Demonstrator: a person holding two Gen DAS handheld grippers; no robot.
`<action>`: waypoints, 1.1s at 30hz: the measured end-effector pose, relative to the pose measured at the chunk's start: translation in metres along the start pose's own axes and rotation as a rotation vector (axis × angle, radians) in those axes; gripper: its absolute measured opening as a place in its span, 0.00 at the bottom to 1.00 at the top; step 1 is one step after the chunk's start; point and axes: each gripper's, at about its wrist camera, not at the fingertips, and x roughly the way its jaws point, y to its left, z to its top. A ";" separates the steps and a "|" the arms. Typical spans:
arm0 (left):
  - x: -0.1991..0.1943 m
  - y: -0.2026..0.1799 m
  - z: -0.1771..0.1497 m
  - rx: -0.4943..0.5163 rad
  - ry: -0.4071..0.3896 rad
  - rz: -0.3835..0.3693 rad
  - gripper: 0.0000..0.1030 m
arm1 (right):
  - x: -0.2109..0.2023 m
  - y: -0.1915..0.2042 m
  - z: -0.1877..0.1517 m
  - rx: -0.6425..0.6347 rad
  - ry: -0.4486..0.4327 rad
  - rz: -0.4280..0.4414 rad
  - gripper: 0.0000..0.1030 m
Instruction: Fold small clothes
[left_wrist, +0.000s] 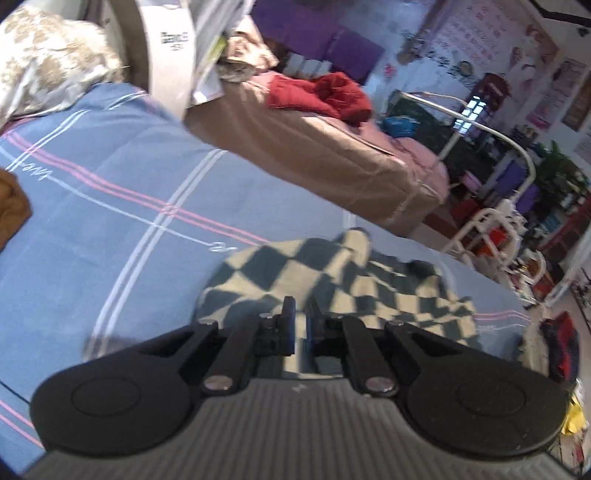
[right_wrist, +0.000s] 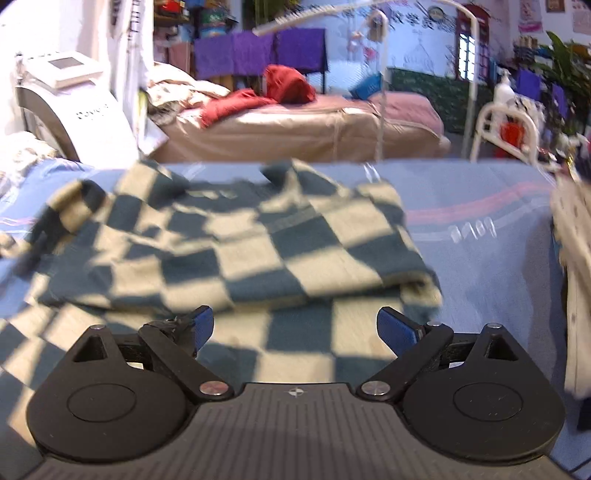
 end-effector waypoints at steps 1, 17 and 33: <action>-0.001 -0.019 -0.003 0.020 0.007 -0.050 0.05 | -0.003 0.005 0.004 0.009 0.002 0.037 1.00; 0.021 -0.055 -0.059 0.183 -0.041 0.357 0.87 | -0.006 0.073 -0.003 0.246 0.151 0.548 1.00; 0.002 0.062 -0.106 -0.007 -0.003 0.535 0.96 | 0.025 0.222 -0.046 0.086 0.477 0.681 0.57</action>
